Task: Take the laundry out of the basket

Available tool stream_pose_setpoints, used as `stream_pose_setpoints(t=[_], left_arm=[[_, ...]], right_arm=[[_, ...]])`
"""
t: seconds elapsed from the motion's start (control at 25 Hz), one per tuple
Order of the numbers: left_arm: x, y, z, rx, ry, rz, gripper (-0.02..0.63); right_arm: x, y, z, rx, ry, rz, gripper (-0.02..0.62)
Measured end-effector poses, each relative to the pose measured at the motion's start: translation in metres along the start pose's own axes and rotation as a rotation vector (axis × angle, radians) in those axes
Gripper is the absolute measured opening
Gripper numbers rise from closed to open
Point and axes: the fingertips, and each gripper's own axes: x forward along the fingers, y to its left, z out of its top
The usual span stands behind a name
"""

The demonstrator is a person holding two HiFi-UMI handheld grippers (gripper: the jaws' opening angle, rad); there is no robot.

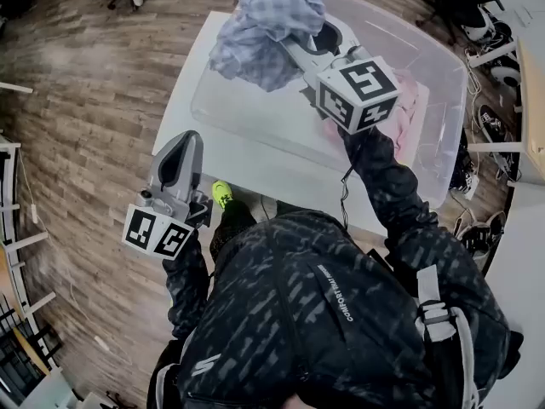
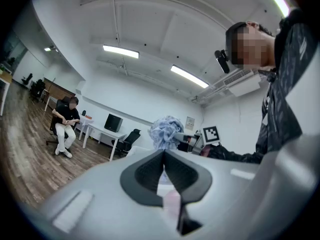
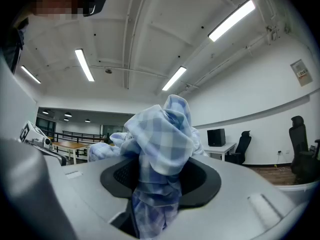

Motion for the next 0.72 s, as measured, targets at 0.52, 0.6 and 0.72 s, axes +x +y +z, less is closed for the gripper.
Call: stream_pose_setpoints(t=[0.52, 0.6, 0.72], left_arm=[[-0.043, 0.093, 0.029, -0.025, -0.011, -0.104, 0.011], [-0.051, 0.111, 0.038, -0.023, -0.017, -0.112, 0.011], [-0.067, 0.137, 0.045, -0.022, -0.014, -0.115, 0.011]], right_arm=[[0.029, 0.078, 0.042, 0.068, -0.078, -0.074, 0.199], [0.038, 0.088, 0.045, 0.074, -0.082, -0.093, 0.199], [0.052, 0.106, 0.047, 0.081, -0.085, -0.110, 0.201]])
